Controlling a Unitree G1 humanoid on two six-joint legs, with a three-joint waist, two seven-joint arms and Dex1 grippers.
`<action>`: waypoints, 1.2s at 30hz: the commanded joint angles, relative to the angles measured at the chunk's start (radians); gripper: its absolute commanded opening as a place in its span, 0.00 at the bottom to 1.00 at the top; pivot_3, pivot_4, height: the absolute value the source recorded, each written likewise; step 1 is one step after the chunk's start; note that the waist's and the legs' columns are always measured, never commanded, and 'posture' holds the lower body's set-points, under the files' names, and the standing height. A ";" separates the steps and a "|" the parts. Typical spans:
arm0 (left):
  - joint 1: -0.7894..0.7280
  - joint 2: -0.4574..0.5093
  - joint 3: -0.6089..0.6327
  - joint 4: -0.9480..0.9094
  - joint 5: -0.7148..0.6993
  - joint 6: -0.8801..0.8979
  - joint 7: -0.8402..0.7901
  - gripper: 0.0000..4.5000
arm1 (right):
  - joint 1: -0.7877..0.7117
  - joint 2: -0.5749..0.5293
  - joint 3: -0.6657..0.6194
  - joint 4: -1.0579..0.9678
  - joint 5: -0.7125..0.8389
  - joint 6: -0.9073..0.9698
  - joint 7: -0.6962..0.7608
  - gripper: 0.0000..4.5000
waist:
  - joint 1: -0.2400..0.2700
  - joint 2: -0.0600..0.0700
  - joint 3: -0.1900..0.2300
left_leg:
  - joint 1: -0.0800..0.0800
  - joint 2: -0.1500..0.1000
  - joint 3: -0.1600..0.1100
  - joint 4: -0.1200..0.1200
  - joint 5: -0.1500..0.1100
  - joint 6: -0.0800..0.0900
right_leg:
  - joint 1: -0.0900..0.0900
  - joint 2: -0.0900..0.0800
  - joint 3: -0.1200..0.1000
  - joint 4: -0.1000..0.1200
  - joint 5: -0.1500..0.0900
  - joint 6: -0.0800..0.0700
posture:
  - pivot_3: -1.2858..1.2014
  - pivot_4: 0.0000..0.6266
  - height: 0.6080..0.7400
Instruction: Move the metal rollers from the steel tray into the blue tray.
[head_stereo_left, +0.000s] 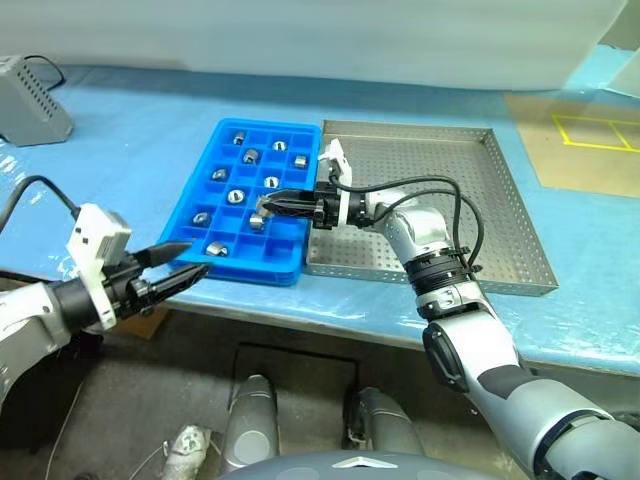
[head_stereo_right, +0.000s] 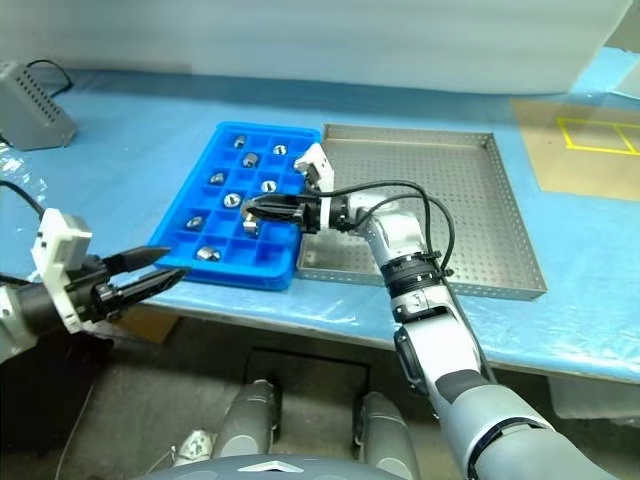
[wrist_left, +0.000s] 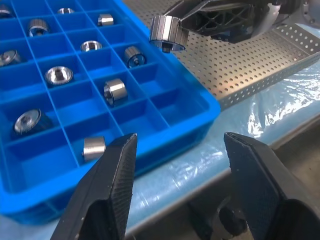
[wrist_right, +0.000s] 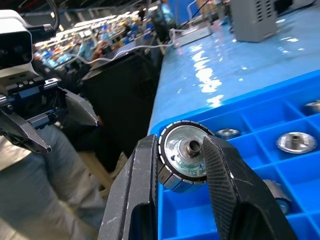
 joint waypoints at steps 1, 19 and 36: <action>0.020 -0.011 0.032 -0.067 -0.043 -0.008 0.049 0.66 | 0.011 -0.010 0.028 -0.046 0.023 0.002 0.040 0.21 | 0.016 0.000 0.000 | 0.001 0.000 0.000 -0.001 0.000 0.000 | 0.000 0.000 0.000 0.000 0.000 0.000 | 0.64 0.24 1.00; -0.065 -0.020 -0.133 -0.048 -0.061 -0.043 0.122 0.66 | 0.113 -0.120 0.116 -0.095 -0.012 -0.020 0.101 0.50 | 0.033 0.000 0.000 | -0.002 0.000 0.000 -0.002 0.004 -0.006 | -0.002 0.003 0.001 0.000 0.000 0.001 | 0.61 0.24 1.00; -0.428 -0.082 -0.390 0.248 0.156 -0.156 0.105 0.66 | 0.055 -0.241 -0.106 -0.192 0.167 0.102 0.038 0.50 | 0.016 -0.001 -0.001 | -0.001 -0.001 0.000 0.002 0.006 -0.008 | -0.001 0.003 0.001 0.003 0.001 0.001 | 0.57 0.24 1.00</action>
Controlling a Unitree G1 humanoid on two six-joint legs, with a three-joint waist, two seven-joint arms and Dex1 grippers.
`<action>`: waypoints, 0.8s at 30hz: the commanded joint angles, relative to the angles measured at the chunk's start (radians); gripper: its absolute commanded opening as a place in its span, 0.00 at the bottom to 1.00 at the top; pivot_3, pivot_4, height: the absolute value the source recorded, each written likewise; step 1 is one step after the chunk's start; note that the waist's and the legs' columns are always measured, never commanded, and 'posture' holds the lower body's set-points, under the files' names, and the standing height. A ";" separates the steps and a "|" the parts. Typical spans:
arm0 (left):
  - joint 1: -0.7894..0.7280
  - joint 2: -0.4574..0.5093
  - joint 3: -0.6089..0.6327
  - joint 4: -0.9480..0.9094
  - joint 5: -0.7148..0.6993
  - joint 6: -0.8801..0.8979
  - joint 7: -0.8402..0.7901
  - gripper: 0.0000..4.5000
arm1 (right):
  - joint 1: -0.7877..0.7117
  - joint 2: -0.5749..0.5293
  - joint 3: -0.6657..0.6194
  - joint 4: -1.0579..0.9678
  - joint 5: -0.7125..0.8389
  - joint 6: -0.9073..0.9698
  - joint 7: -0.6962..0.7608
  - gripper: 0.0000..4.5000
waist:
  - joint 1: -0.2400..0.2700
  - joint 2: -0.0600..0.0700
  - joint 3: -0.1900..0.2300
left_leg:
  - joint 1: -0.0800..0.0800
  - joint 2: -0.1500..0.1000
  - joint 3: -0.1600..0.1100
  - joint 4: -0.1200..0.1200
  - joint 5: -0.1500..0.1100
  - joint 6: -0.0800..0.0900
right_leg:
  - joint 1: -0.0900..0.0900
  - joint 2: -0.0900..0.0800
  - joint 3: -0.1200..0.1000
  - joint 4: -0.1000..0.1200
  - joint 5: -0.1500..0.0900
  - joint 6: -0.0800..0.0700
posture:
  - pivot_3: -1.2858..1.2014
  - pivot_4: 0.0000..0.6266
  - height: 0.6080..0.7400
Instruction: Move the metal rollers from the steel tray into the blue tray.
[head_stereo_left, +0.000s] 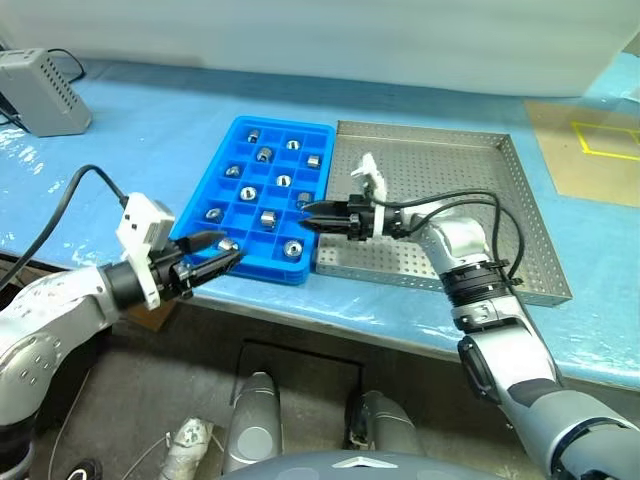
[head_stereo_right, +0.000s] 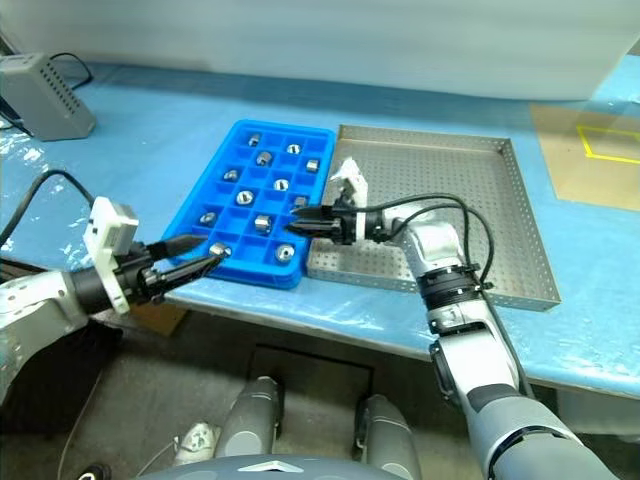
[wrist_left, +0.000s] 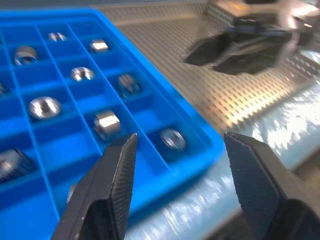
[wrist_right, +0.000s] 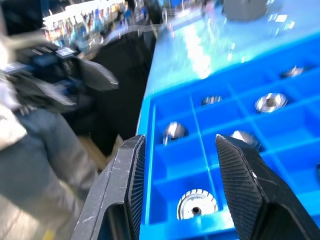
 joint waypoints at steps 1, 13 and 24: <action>-0.110 -0.027 -0.094 0.069 0.074 -0.060 -0.035 0.66 | -0.021 -0.066 -0.057 -0.060 0.043 0.007 0.001 0.50 | -0.004 0.000 0.000 | 0.000 0.000 0.000 0.000 0.000 0.000 | 0.001 0.000 0.000 0.000 0.000 0.000 | 0.56 0.24 1.00; -0.236 -0.141 -0.246 0.279 0.265 -0.172 -0.110 0.66 | 0.142 -0.148 -0.121 -0.178 0.025 -0.037 -0.178 0.50 | -0.040 -0.001 -0.001 | 0.000 0.000 0.000 0.001 0.000 0.001 | 0.001 0.002 0.000 -0.001 0.003 0.004 | 0.54 0.24 1.00; -0.323 -0.252 -0.236 0.360 0.321 -0.181 -0.038 0.66 | 0.168 -0.147 -0.135 -0.218 0.053 -0.015 -0.261 0.50 | -0.064 -0.001 -0.001 | 0.004 0.000 0.000 0.002 0.002 0.001 | 0.004 0.002 0.001 -0.001 0.004 -0.001 | 0.51 0.24 1.00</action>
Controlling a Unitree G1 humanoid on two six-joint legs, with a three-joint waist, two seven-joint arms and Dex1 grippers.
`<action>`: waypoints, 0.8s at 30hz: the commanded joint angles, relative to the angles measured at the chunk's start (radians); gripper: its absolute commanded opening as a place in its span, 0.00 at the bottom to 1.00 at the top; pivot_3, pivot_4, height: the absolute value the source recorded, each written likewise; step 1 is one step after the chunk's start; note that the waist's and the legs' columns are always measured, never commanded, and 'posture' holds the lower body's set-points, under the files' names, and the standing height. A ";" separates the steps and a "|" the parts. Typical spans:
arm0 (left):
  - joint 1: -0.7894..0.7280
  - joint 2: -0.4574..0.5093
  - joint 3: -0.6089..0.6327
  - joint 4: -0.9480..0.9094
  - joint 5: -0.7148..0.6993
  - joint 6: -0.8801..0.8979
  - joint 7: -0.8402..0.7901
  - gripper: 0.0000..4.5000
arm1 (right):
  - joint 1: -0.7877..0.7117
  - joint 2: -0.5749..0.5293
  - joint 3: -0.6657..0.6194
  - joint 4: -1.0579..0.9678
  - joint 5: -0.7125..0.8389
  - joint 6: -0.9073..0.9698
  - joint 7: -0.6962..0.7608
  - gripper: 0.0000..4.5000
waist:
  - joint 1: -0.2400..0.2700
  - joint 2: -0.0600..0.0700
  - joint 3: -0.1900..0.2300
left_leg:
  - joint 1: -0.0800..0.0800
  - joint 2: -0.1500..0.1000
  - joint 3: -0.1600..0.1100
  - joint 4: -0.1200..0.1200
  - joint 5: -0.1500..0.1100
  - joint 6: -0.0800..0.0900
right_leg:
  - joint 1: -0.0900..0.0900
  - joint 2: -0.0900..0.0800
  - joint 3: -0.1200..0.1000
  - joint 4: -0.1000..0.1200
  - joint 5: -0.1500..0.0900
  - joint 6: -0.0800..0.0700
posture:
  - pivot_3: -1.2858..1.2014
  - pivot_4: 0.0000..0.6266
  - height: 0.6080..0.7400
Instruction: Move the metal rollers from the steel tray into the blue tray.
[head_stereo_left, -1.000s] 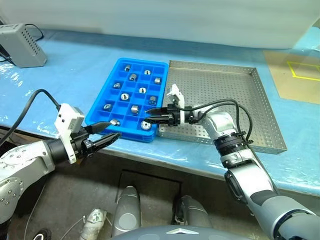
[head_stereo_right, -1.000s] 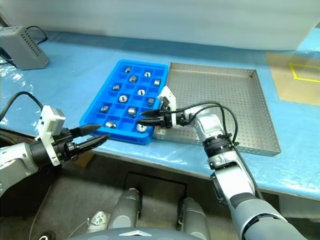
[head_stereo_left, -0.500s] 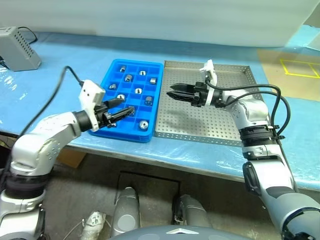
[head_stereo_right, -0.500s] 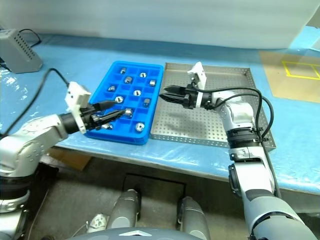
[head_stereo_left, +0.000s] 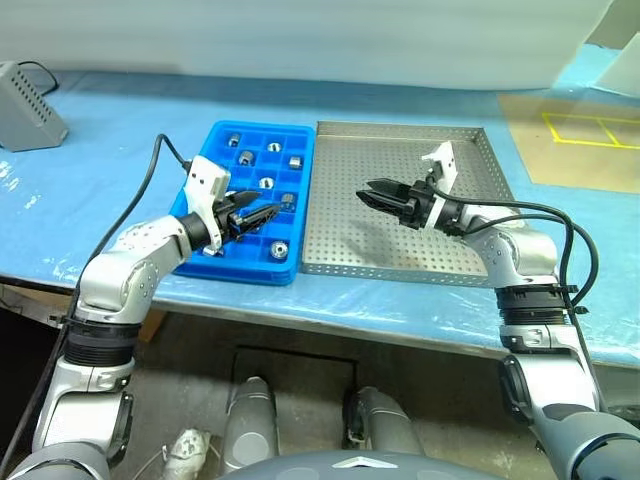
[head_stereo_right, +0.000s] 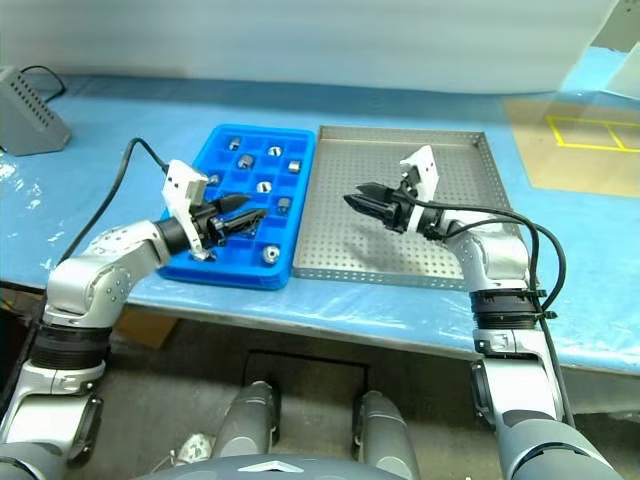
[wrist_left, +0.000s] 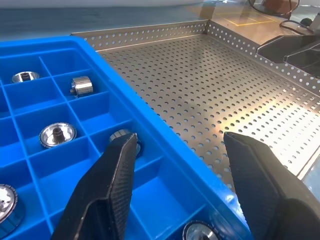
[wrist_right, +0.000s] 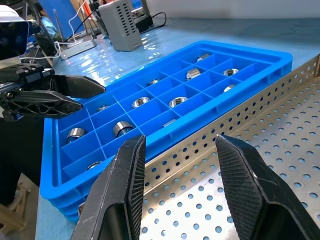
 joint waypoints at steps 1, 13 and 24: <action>-0.024 -0.005 0.023 -0.004 0.022 -0.026 0.010 0.66 | -0.015 -0.012 -0.018 -0.027 0.021 -0.011 -0.004 0.50 | -0.002 0.000 0.000 | 0.000 0.000 0.000 0.000 0.000 0.000 | 0.000 0.000 0.000 0.000 0.000 0.000 | 0.51 0.24 1.00; -0.041 -0.073 0.042 0.003 0.070 -0.044 0.099 0.66 | -0.046 0.019 0.010 -0.011 0.014 -0.021 -0.007 0.50 | 0.000 0.000 0.000 | 0.000 0.000 0.000 0.000 0.000 0.000 | 0.000 0.000 0.000 0.000 0.000 0.000 | 0.52 0.24 1.00; 0.002 -0.053 0.059 -0.041 0.062 -0.039 0.082 0.66 | -0.060 0.041 0.008 -0.010 0.028 -0.011 0.001 0.50 | 0.001 0.000 0.000 | 0.000 0.000 0.000 -0.001 0.000 0.001 | 0.000 0.000 0.000 -0.001 0.000 0.000 | 0.53 0.24 1.00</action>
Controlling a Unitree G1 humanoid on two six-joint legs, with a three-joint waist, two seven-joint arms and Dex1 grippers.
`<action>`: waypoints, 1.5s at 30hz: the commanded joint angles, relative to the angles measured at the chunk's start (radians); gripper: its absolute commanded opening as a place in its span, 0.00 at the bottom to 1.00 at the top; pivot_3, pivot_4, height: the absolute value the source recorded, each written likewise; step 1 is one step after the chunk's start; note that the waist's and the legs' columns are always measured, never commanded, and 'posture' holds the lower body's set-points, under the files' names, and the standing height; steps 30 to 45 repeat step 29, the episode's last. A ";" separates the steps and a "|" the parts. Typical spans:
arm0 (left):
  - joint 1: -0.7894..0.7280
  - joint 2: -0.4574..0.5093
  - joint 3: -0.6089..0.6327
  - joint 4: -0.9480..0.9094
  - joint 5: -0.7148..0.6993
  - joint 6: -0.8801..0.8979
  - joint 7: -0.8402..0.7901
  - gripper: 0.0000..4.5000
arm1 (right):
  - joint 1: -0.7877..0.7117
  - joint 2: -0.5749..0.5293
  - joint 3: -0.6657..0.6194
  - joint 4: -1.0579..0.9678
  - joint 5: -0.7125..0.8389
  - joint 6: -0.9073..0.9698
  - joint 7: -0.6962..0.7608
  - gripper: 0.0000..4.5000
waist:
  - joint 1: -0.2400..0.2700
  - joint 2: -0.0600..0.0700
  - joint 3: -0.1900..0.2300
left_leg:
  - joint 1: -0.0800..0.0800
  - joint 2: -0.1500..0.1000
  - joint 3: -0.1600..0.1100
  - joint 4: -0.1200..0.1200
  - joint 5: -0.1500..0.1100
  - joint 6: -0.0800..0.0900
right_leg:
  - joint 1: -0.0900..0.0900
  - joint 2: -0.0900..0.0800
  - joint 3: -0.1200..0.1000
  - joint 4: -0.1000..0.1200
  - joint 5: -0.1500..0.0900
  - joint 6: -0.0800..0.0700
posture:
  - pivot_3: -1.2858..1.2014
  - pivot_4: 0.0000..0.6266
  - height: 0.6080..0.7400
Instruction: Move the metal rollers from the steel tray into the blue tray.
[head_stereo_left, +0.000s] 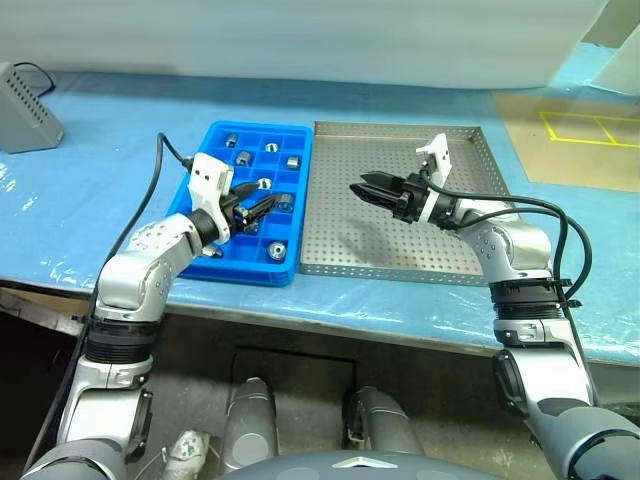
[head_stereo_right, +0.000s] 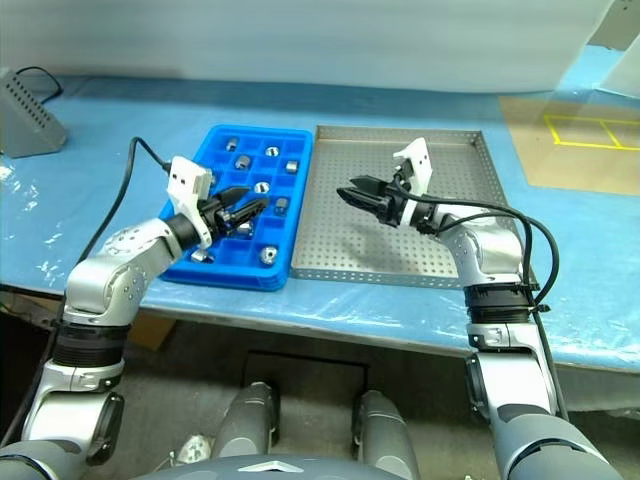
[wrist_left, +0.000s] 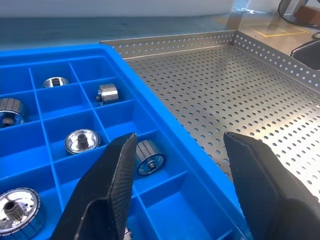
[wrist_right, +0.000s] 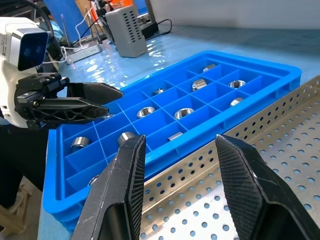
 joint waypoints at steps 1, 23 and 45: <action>0.006 0.009 0.028 -0.055 -0.001 -0.012 -0.003 0.66 | -0.024 0.014 -0.004 -0.016 0.028 -0.007 -0.001 0.50 | 0.000 0.000 0.000 | 0.000 0.000 0.000 0.000 0.000 0.000 | 0.000 0.000 0.000 0.000 0.000 0.000 | 0.53 0.24 1.00; 0.059 0.004 0.062 -0.166 -0.043 0.037 0.011 0.66 | -0.054 0.050 0.009 0.028 0.028 -0.015 0.022 0.50 | 0.002 0.000 0.000 | 0.000 0.000 0.000 -0.001 0.000 0.000 | 0.000 0.000 0.000 -0.001 0.000 0.000 | 0.56 0.24 1.00; 0.050 0.007 0.064 -0.162 -0.043 0.044 0.007 0.66 | -0.049 0.050 0.008 0.028 0.024 -0.021 0.019 0.50 | 0.003 0.000 0.000 | 0.000 0.000 0.000 -0.001 0.000 0.000 | 0.000 0.000 0.000 -0.001 0.000 0.000 | 0.55 0.24 1.00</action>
